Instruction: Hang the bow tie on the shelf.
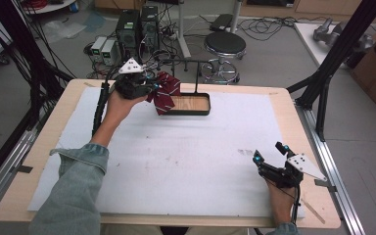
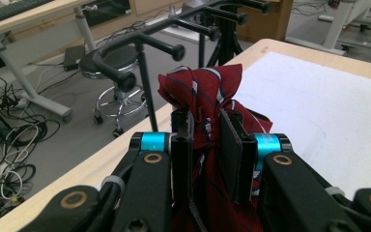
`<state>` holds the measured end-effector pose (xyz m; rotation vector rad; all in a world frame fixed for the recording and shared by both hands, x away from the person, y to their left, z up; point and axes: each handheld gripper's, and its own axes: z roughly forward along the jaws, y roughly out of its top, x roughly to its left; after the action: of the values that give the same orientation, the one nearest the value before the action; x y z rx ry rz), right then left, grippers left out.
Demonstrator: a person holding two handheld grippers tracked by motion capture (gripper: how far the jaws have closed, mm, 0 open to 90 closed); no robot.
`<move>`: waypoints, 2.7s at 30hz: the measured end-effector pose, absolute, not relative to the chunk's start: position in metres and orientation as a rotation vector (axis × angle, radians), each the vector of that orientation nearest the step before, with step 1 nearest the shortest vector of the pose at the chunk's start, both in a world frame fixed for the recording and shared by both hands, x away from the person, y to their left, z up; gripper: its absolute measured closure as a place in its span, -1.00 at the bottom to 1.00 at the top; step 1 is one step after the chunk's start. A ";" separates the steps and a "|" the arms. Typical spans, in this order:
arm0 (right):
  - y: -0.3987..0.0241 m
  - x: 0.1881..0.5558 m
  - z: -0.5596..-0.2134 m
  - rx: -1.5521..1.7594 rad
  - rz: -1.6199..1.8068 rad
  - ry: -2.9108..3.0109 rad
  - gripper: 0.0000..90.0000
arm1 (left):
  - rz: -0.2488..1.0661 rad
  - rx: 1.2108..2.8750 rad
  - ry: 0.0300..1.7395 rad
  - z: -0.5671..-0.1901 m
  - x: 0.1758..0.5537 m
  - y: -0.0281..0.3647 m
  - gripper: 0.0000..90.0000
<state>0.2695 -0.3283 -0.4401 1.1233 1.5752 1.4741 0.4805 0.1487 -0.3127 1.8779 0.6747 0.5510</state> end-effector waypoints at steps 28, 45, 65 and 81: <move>-0.328 0.270 -0.440 1.115 1.473 1.585 -0.75 | 0.566 1.895 0.742 -0.304 0.509 0.152 0.68; -0.328 0.270 -0.440 1.116 1.476 1.587 -0.75 | 0.588 1.926 0.804 -0.308 0.524 0.154 0.68; -0.328 0.271 -0.441 1.119 1.478 1.591 -0.75 | 0.652 1.941 0.841 -0.313 0.535 0.153 0.67; -0.328 0.271 -0.441 1.117 1.481 1.599 -0.75 | 0.642 2.003 0.860 -0.330 0.548 0.144 0.56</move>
<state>0.2708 -0.3280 -0.4408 1.1172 1.5994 1.4811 0.5480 0.1443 -0.3300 2.0028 0.8596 0.6422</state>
